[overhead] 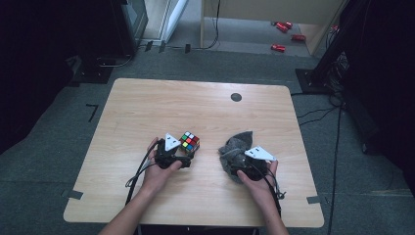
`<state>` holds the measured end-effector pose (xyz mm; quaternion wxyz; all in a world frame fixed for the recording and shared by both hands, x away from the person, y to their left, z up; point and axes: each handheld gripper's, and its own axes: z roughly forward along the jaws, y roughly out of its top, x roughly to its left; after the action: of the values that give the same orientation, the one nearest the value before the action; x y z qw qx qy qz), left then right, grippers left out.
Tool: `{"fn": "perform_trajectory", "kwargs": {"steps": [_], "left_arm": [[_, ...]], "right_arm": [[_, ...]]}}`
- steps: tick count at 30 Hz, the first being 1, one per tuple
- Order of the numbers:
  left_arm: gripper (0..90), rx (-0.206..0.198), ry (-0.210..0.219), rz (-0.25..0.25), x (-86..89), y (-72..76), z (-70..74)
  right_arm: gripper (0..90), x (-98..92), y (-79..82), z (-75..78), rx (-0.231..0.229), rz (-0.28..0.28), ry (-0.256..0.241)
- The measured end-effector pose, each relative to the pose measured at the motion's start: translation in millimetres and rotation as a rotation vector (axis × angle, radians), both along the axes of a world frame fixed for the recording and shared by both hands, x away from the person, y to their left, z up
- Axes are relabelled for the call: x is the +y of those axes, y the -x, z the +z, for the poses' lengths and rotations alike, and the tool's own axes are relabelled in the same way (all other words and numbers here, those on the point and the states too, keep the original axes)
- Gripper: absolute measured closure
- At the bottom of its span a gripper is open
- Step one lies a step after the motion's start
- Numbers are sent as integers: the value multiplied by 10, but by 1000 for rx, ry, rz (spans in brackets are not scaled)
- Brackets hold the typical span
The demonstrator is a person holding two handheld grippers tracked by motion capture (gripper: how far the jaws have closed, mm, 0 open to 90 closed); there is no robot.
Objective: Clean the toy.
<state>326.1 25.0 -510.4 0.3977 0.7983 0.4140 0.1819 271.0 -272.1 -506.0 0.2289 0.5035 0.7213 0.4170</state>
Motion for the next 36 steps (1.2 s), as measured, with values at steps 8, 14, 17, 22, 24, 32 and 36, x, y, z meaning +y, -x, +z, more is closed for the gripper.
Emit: {"fn": "perform_trajectory", "kwargs": {"steps": [8, 14, 17, 22, 24, 32, 36], "left_arm": [[117, 24, 43, 26, 266, 26, 66], [134, 11, 25, 73, 527, 116, 98], [135, 11, 19, 83, 678, 190, 101], [123, 16, 19, 101, 887, 302, 128], [116, 14, 14, 108, 967, 350, 139], [48, 11, 24, 110, 1268, 554, 137], [42, -2, 33, 124, 1397, 626, 114]], "right_arm": [[0, -80, 69, 159, -14, -15, -27], [0, -200, 105, 223, 9, -33, -20], [0, -293, 158, 264, 16, -35, 10], [0, -513, 275, 300, 18, -63, 9], [0, -577, 316, 294, 20, -70, 13], [0, -814, 458, 212, 45, -102, 26], [0, -924, 516, 169, 61, -117, 36]]}}
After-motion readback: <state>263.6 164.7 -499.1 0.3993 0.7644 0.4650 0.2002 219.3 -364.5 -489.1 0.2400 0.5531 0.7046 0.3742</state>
